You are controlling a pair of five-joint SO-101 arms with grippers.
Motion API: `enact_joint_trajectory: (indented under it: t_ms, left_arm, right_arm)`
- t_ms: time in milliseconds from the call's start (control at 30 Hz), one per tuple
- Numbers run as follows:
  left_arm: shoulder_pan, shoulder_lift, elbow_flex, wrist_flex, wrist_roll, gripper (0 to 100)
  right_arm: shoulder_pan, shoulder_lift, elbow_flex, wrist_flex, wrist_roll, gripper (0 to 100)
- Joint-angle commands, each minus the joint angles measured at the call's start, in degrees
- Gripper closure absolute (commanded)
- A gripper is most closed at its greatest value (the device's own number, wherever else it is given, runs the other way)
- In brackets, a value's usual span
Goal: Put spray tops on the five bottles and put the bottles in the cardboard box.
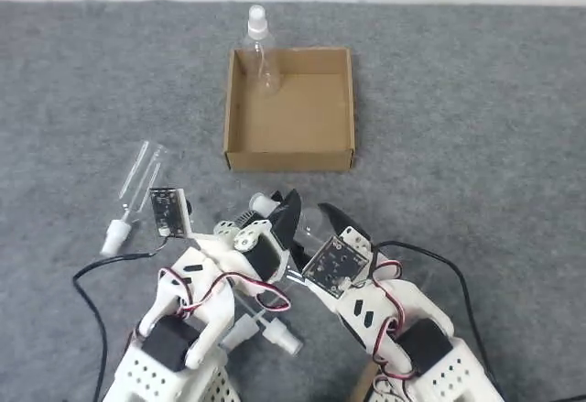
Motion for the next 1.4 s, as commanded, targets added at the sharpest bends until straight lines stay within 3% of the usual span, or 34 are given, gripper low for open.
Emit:
enact_joint_trajectory:
  t_ms: [0, 333, 567, 667, 967, 1200, 1367]
  left_arm:
    - [0.7, -1.1, 0.3, -1.6, -2.2, 99]
    - [0.7, -1.2, 0.0, -1.6, -2.2, 98]
    - [0.8, -1.2, -2.9, 3.8, -2.0, 74]
    - [0.8, -1.2, -3.3, 4.7, -1.9, 68]
    - [0.2, -1.2, -5.3, 5.1, -0.6, 68]
    - [0.2, -1.2, -12.2, 13.6, 1.3, 68]
    - [0.1, -1.2, -13.3, 14.9, 1.8, 68]
  right_arm:
    - [0.0, -1.5, 0.6, -0.7, 0.3, 90.9]
    - [0.0, -1.5, 0.2, -0.6, 0.1, 90.9]
    - [-0.1, -1.5, 0.5, -0.8, 0.2, 90.9]
    - [-0.1, -1.5, 0.5, -0.8, 0.3, 90.9]
    - [0.0, -1.5, 0.5, -0.8, 0.4, 90.9]
    - [0.0, -1.5, 0.5, -0.8, 0.4, 90.9]
    - [0.0, -1.5, 0.5, -0.8, 0.4, 90.9]
